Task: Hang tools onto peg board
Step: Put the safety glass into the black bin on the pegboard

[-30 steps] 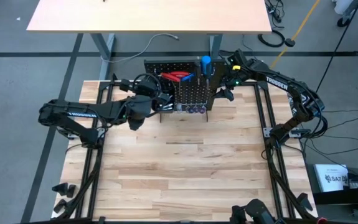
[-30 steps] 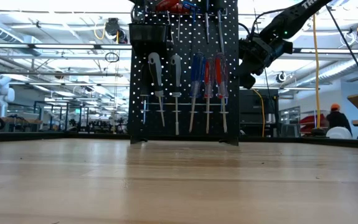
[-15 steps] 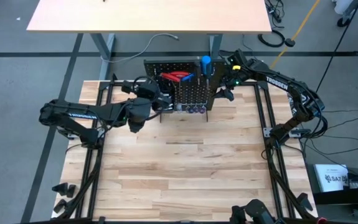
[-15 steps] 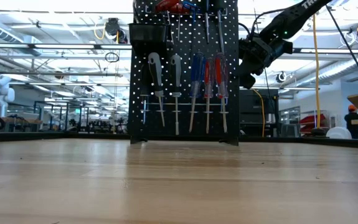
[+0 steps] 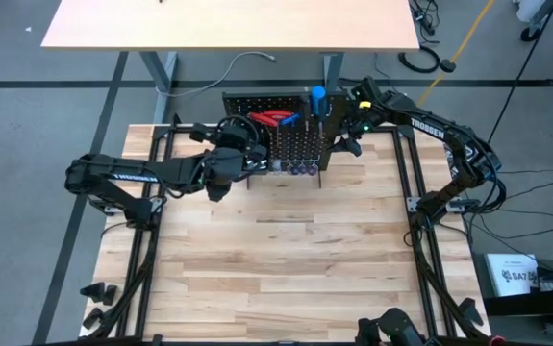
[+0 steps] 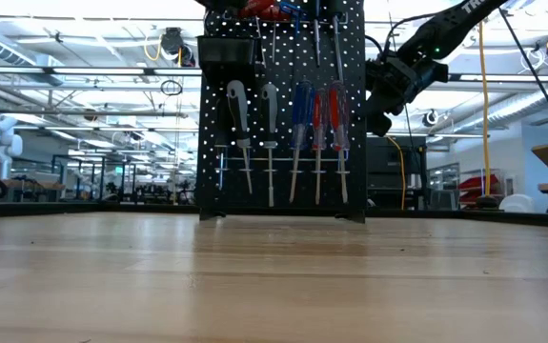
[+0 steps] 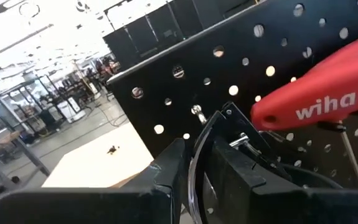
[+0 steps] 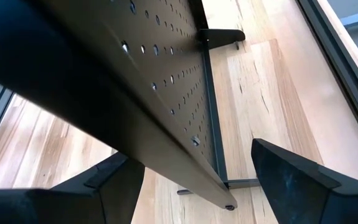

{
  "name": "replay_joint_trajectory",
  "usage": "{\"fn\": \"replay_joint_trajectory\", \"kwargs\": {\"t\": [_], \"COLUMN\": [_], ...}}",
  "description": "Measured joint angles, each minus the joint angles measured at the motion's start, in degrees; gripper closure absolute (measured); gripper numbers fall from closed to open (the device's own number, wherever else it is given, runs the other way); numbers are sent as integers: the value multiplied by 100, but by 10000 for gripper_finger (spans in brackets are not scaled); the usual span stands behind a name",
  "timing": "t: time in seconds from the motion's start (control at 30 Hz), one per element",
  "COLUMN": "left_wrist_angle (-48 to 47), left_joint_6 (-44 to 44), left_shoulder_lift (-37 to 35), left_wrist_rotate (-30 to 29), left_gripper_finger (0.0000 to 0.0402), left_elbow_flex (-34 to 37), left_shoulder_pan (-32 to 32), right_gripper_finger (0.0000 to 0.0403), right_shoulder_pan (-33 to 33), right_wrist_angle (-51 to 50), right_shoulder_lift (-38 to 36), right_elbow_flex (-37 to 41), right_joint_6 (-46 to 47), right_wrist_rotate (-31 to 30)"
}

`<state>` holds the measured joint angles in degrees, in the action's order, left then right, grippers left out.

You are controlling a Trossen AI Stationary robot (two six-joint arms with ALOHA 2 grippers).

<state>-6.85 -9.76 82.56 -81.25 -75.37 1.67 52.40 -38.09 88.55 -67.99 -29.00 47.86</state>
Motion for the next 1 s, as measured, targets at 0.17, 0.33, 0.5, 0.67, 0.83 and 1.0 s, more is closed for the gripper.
{"fn": "replay_joint_trajectory", "kwargs": {"t": [0.17,0.33,0.5,0.67,0.83,1.0], "left_wrist_angle": [-100,-271,-269,-273,-264,-267], "left_joint_6": [7,39,39,39,50,197], "left_shoulder_lift": [0,0,0,-2,-16,-20], "left_wrist_rotate": [211,331,345,384,380,407], "left_gripper_finger": [322,322,316,266,222,214], "left_elbow_flex": [0,0,0,0,-2,-4], "left_shoulder_pan": [33,29,29,27,22,62], "right_gripper_finger": [120,120,120,120,120,120], "right_shoulder_pan": [0,0,0,0,0,-1], "right_wrist_angle": [0,-4,-50,-57,-76,-81], "right_shoulder_lift": [0,0,0,0,0,0], "right_elbow_flex": [0,0,0,0,0,0], "right_joint_6": [-12,32,36,45,47,47], "right_wrist_rotate": [0,1,2,7,11,13]}}
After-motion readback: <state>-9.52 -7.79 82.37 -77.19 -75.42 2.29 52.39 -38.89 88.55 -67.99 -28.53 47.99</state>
